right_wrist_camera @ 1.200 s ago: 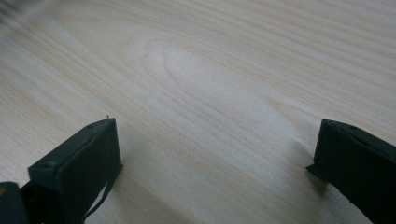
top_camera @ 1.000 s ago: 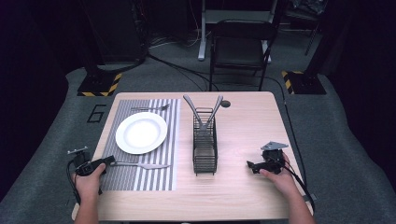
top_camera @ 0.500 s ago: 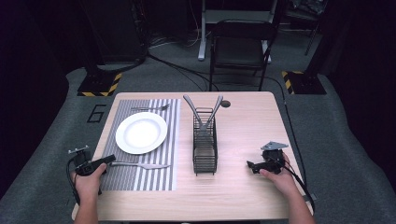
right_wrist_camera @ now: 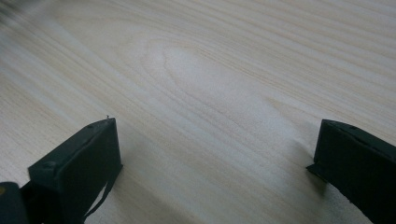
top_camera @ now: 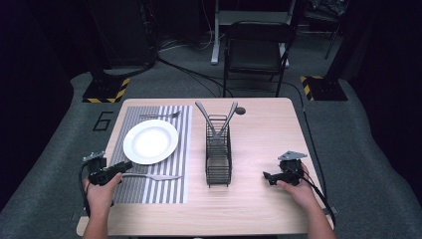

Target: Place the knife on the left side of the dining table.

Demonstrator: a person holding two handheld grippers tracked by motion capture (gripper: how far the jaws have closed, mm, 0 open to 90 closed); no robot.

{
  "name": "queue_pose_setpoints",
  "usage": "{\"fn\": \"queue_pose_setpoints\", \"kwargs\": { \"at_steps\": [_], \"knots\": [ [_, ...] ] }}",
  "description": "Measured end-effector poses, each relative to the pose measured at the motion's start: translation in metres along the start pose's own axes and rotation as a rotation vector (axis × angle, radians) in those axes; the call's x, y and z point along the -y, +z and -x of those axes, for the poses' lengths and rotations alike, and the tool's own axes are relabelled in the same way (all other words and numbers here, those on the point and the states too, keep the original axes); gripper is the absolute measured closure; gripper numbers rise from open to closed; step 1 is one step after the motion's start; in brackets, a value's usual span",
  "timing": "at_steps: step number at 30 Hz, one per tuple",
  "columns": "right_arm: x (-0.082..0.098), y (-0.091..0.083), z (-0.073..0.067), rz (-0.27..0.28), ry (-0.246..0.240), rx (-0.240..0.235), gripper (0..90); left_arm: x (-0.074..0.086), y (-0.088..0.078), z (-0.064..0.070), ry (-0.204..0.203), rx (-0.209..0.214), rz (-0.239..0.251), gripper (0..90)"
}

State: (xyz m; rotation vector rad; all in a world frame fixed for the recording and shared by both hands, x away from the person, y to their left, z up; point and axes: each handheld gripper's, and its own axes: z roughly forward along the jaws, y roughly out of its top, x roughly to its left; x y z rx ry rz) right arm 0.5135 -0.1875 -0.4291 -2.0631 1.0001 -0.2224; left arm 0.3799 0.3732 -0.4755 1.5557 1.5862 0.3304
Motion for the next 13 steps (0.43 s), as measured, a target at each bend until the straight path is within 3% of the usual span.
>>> {"fn": "queue_pose_setpoints", "kwargs": {
  "at_steps": [4,12,13],
  "knots": [
    [0.0,0.0,0.0,0.005,-0.004,-0.002,0.0,0.003,0.005,0.015,0.056,0.033,-0.016,54.2],
    [0.0,0.0,0.0,0.001,-0.001,0.0,0.0,0.006,0.014,0.039,0.236,0.075,-0.061,47.0],
    [0.0,0.0,0.0,0.0,0.0,0.0,0.0,0.007,0.016,0.041,0.239,0.073,-0.057,46.5]
  ]
}}
